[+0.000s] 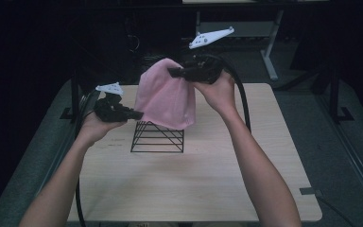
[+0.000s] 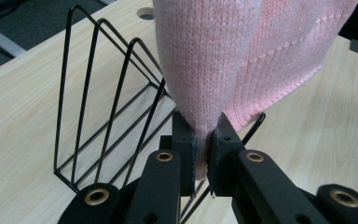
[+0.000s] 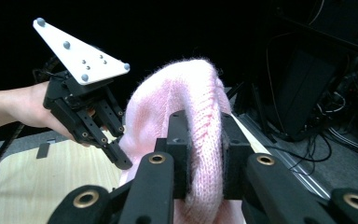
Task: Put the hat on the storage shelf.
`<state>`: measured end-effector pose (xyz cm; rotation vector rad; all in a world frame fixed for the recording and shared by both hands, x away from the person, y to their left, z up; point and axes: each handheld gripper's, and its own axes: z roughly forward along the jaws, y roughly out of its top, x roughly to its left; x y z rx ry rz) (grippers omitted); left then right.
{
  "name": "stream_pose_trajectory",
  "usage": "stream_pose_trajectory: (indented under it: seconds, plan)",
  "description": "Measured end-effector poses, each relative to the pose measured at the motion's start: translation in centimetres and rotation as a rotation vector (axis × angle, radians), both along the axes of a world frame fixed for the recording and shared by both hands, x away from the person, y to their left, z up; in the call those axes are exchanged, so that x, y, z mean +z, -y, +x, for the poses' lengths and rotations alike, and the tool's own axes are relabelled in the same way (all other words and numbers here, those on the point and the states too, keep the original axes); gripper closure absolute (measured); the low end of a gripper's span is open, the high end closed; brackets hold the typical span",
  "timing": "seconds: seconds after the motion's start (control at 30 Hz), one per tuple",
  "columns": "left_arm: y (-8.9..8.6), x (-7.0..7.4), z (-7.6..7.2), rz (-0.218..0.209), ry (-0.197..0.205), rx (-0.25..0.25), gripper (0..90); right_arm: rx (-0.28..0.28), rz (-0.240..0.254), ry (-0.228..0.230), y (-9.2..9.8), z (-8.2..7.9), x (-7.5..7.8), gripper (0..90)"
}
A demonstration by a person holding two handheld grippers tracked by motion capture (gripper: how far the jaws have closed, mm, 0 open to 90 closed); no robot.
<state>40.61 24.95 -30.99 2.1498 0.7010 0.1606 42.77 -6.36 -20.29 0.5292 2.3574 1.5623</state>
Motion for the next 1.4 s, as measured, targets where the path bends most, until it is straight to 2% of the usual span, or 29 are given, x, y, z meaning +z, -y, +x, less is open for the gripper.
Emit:
stream_pose_trajectory:
  seconds: [0.2,0.43,0.53,0.7,0.77,0.97,1.07,1.4]
  plan:
    - [-0.5,-0.2,-0.2,0.017,-0.005,-0.004,82.5,0.023,0.003,0.001,-0.8,-0.6,-0.2,77.4]
    - [-0.6,-0.3,-0.4,0.062,0.0,-0.005,82.5,0.055,-0.014,0.019,-1.6,-1.1,-0.3,77.0]
    - [-0.8,-0.6,-0.4,0.057,-0.002,-0.004,82.5,0.062,-0.022,0.021,-1.8,-1.1,-0.4,76.9]
    - [-1.5,-1.8,-0.4,0.057,-0.031,0.018,82.5,0.081,-0.046,0.006,-2.5,-1.1,-1.1,76.9]
    - [-1.6,-1.9,-0.5,0.058,-0.026,0.021,82.5,0.085,-0.049,0.003,-2.6,-1.1,-1.3,76.9]
    - [-2.1,-2.8,-0.5,0.049,-0.046,0.034,82.5,0.106,-0.071,-0.009,-3.3,-0.9,-2.0,76.8]
    - [-2.2,-3.1,-0.5,0.071,-0.05,0.035,82.5,0.112,-0.08,-0.015,-3.6,-0.9,-2.1,76.8]
    - [-2.7,-4.3,-0.5,0.077,-0.071,0.053,82.5,0.13,-0.102,-0.053,-4.2,-0.7,-3.0,76.8]
